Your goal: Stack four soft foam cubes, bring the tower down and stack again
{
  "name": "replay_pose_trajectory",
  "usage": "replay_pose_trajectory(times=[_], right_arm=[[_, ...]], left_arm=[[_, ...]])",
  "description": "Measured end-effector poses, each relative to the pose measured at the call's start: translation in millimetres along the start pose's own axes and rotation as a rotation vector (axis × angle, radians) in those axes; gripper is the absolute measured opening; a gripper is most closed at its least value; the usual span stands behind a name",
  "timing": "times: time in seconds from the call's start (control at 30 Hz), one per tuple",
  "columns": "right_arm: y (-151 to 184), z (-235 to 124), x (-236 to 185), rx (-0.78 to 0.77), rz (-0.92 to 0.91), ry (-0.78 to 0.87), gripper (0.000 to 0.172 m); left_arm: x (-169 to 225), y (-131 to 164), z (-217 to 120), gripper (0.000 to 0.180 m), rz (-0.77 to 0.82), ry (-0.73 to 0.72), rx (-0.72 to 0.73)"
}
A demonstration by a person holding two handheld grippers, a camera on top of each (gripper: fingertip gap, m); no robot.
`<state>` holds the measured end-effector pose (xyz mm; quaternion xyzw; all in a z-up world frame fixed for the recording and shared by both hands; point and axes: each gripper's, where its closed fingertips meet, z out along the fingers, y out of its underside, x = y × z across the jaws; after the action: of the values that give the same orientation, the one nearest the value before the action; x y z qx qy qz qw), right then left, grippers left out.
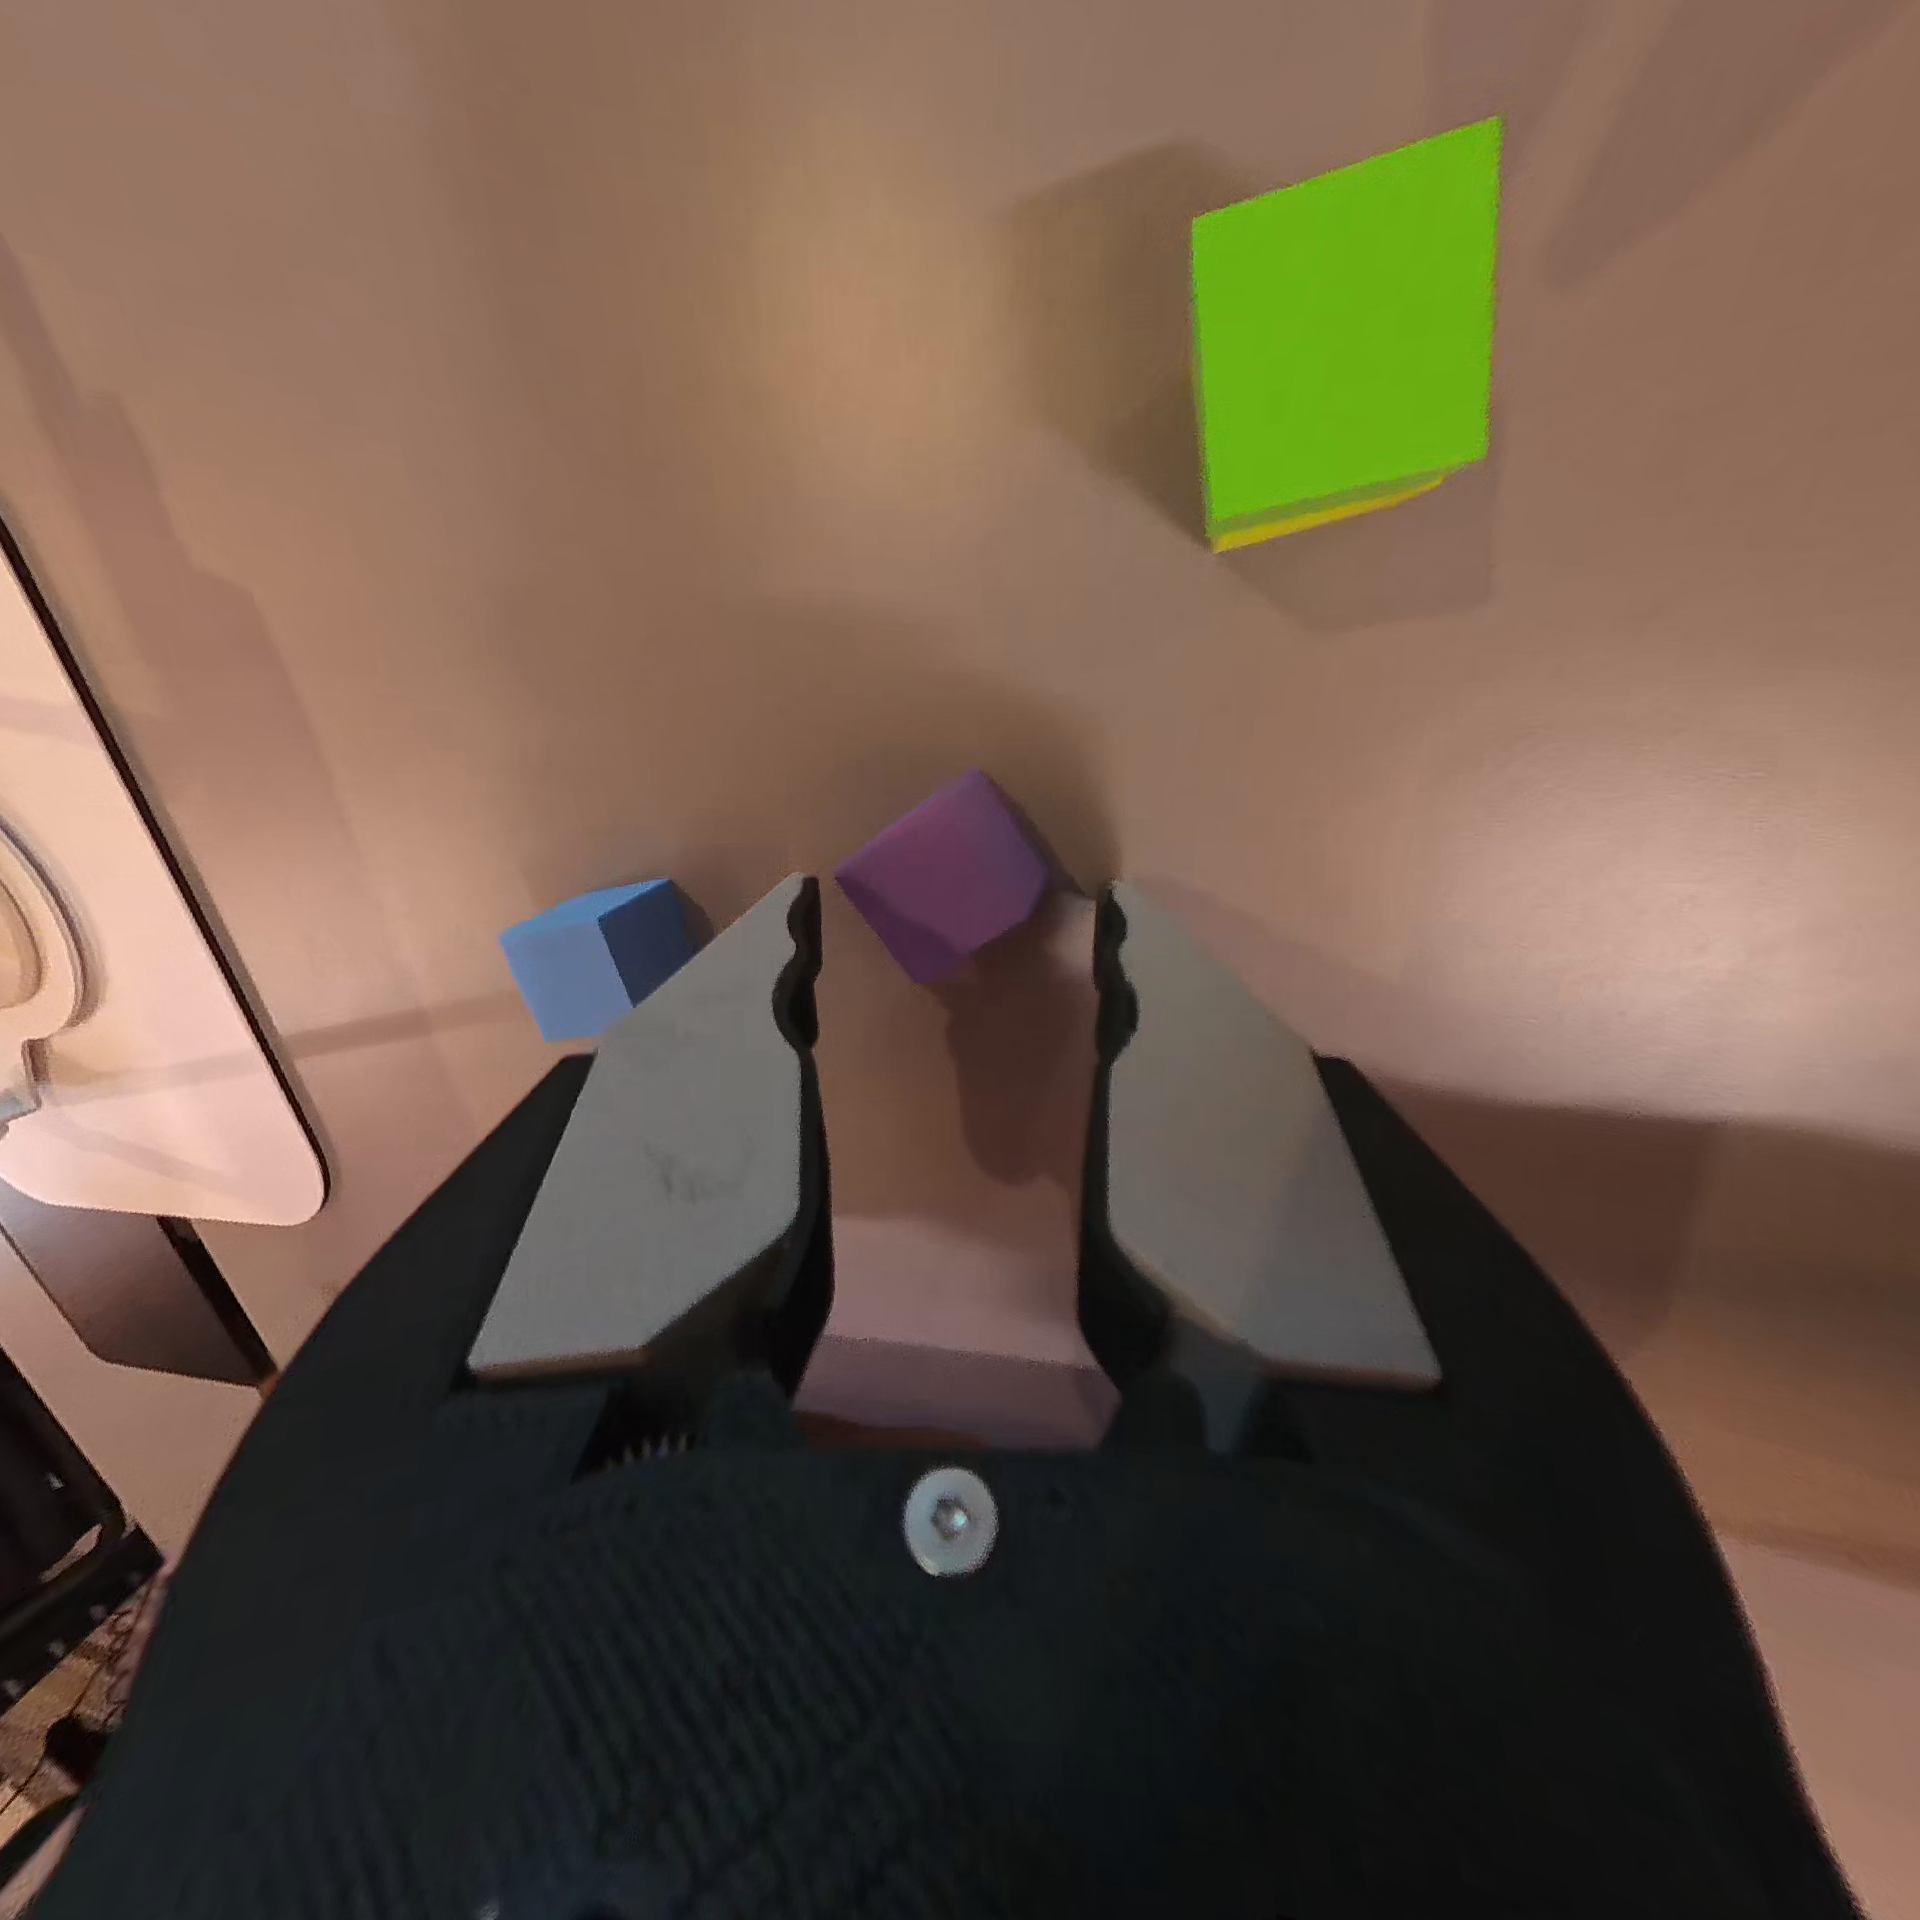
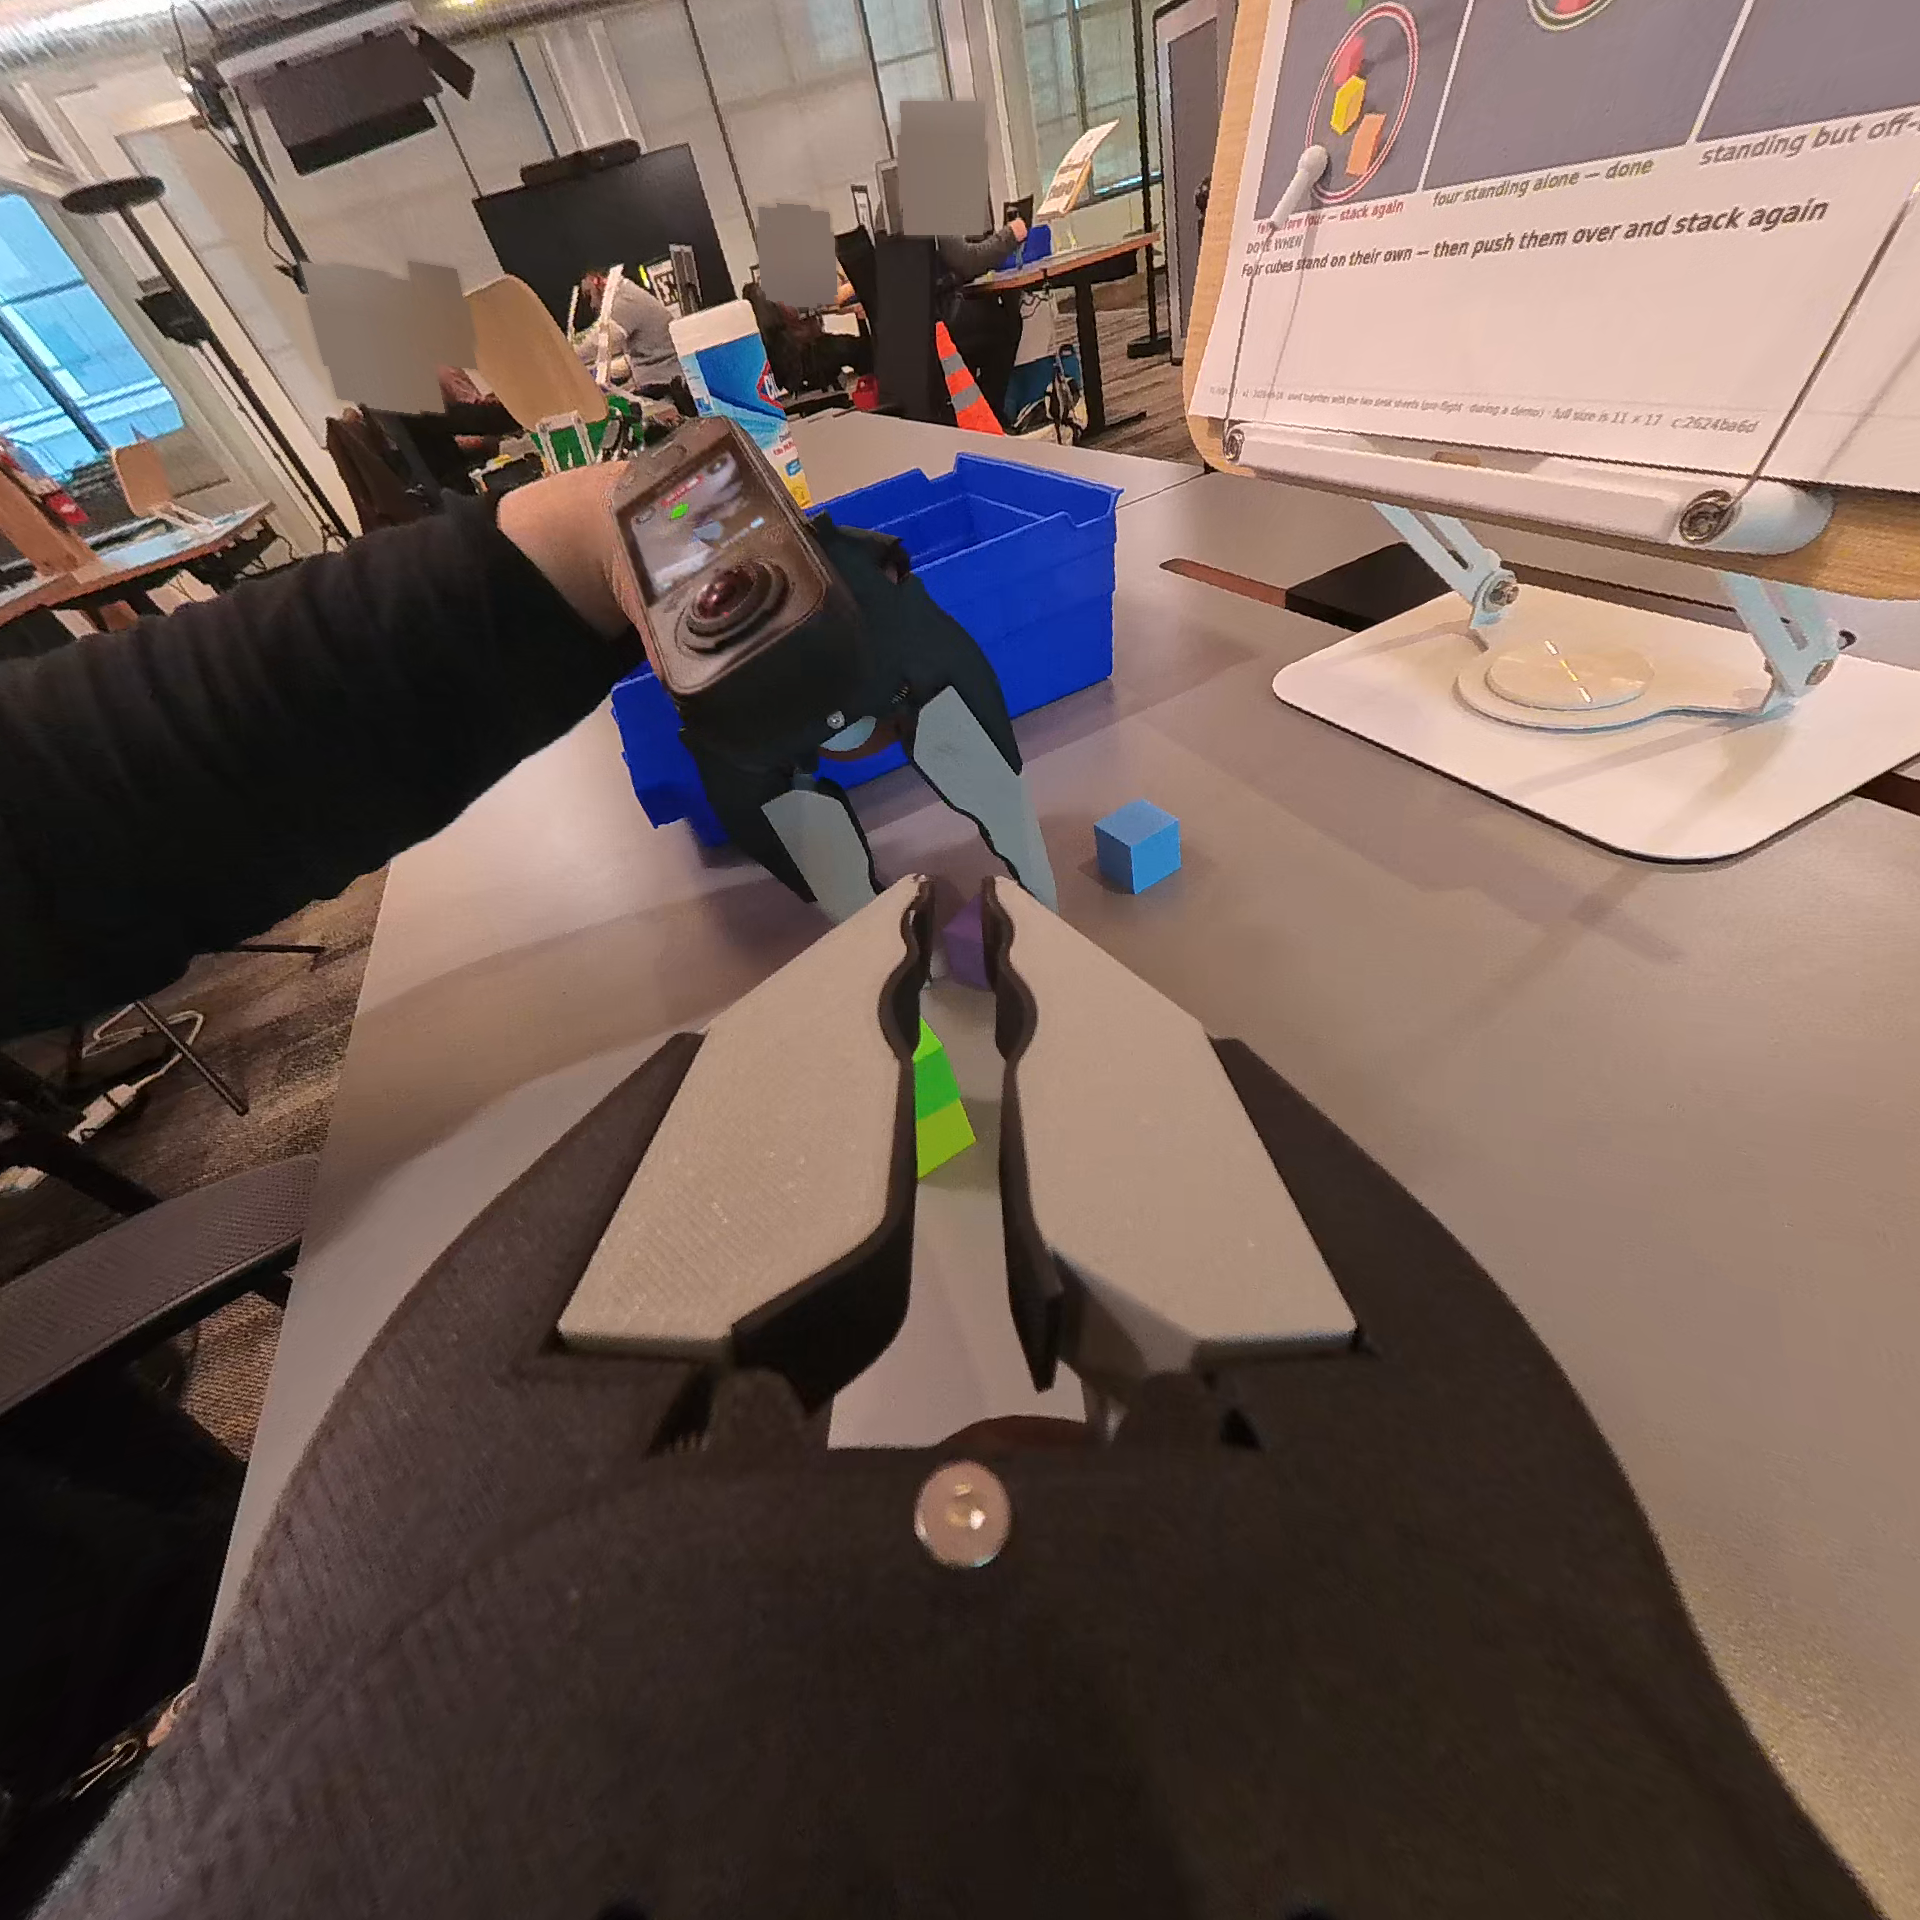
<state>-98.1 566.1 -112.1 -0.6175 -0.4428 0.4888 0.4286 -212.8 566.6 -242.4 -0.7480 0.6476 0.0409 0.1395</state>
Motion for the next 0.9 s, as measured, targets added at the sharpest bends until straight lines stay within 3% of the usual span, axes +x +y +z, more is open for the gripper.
replay_pose_trajectory(times=[0.33,0.5,0.63,0.73,0.9], right_arm=[[0.4,0.7,-0.2,0.000,0.005,-0.003,0.006],[-0.5,-0.2,0.8,0.005,0.010,-0.002,0.006],[-0.4,0.1,-0.3,0.003,0.008,-0.005,0.006],[-0.9,0.0,-0.6,0.005,0.007,-0.004,0.006],[-3.4,-2.2,-0.1,0.016,0.010,-0.004,0.006]], left_arm=[[-1.0,7.1,-4.6,0.052,-0.009,-0.035,-0.015],[5.4,11.0,-2.0,0.048,-0.074,0.019,-0.051],[5.0,2.1,-3.3,0.067,-0.229,0.058,-0.019],[2.4,0.3,-0.1,0.059,-0.383,0.092,-0.042],[2.8,0.3,4.5,0.046,-0.478,0.102,-0.060]])
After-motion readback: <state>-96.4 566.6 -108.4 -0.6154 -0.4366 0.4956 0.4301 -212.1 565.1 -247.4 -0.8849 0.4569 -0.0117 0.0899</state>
